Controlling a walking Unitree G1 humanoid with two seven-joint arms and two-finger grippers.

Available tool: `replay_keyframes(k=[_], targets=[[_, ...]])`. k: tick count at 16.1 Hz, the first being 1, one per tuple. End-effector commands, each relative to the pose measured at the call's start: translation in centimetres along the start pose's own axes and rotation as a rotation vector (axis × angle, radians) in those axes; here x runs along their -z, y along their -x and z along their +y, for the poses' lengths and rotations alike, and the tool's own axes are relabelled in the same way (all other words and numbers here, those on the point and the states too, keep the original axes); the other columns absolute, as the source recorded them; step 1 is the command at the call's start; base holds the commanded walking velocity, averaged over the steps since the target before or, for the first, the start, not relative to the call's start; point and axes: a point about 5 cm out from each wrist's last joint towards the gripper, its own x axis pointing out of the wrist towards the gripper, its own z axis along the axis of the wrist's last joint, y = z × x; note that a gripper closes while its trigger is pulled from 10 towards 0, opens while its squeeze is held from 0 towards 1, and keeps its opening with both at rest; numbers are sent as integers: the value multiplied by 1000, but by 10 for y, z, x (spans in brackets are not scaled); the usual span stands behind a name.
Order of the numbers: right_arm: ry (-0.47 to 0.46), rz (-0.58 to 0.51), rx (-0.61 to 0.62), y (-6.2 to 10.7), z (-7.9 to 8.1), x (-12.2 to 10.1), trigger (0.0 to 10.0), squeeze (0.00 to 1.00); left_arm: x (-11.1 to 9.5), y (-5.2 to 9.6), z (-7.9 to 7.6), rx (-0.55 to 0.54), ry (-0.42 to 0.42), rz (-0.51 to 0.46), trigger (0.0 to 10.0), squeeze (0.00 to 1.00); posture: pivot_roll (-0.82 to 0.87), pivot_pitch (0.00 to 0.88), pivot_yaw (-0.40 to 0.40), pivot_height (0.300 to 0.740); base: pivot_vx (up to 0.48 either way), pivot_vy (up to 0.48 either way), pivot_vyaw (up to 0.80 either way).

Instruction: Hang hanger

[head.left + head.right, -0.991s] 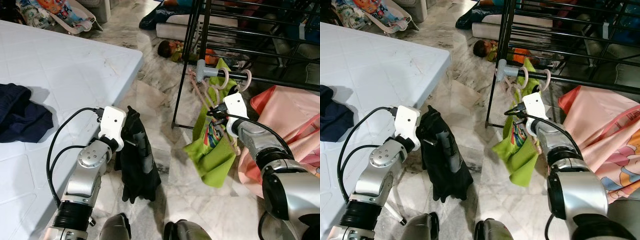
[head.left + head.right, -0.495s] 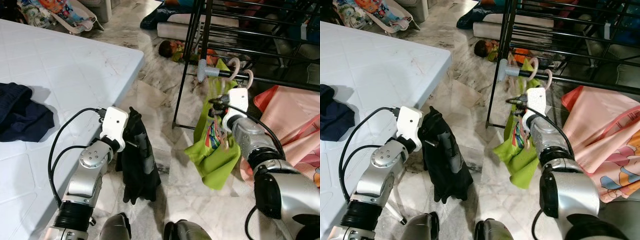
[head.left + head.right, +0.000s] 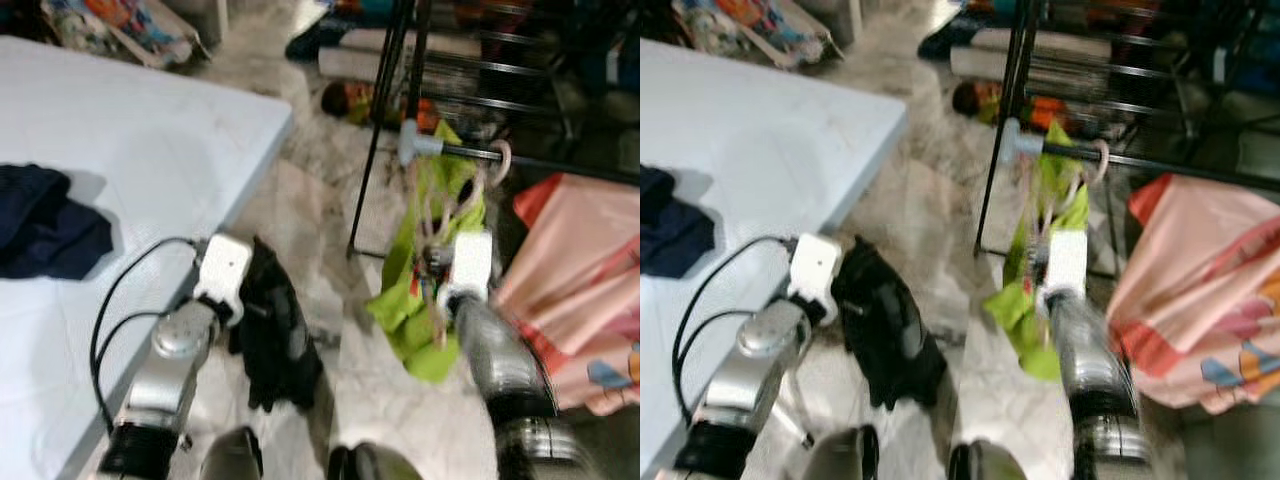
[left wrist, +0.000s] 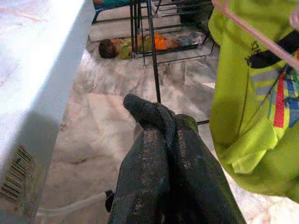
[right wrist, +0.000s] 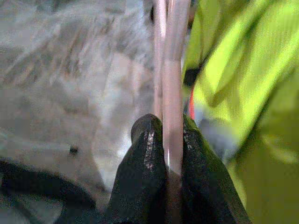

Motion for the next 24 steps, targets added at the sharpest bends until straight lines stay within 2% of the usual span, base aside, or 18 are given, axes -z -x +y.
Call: replay_keyframes(k=[1, 4, 11, 13, 24], targets=[[11, -5, 9, 9, 2, -3, 10000, 0, -4, 0, -3, 8, -19, -31, 10000, 0, -24, 60, -33, 740, 0, 0, 0], [5, 57, 54, 33, 3, 13, 10000, 0, -3, -1, -8, 3, -17, -29, 10000, 0, -32, 74, -35, 740, 0, 0, 0], [-18, 61, 64, 24, 0, -4, 10000, 0, -5, -1, -8, -1, -32, -35, 10000, 0, -21, 91, -41, 740, 0, 0, 0], [-65, 86, 79, 25, 2, -2, 10000, 0, -5, -1, -6, -12, -35, -37, 10000, 0, -19, 90, -40, 740, -268, 0, 0], [-75, 105, 67, 23, 9, -3, 10000, 0, -7, -4, -6, -11, -43, -43, 10000, 0, -20, 93, -38, 740, -264, 0, 0]])
